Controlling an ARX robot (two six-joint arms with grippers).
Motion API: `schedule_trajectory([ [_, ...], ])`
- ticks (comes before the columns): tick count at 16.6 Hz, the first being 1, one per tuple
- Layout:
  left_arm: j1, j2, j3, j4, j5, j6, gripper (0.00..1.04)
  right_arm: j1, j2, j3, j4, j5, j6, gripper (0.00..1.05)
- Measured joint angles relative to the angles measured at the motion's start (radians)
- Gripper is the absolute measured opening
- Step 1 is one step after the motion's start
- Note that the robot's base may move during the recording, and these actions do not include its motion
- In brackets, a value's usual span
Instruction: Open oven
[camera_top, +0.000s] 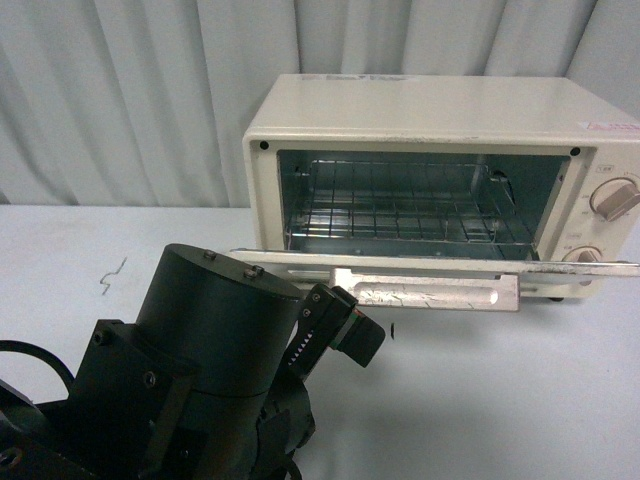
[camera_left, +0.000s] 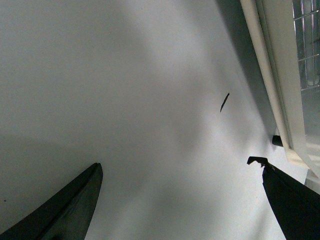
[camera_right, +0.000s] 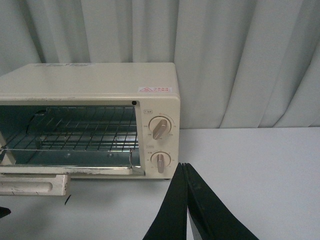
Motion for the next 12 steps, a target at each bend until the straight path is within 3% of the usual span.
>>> schedule_trajectory([
  [12,0.000,0.000,0.000,0.000,0.000,0.000,0.98,0.000,-0.309,0.000,-0.297,0.000,0.000,0.02],
])
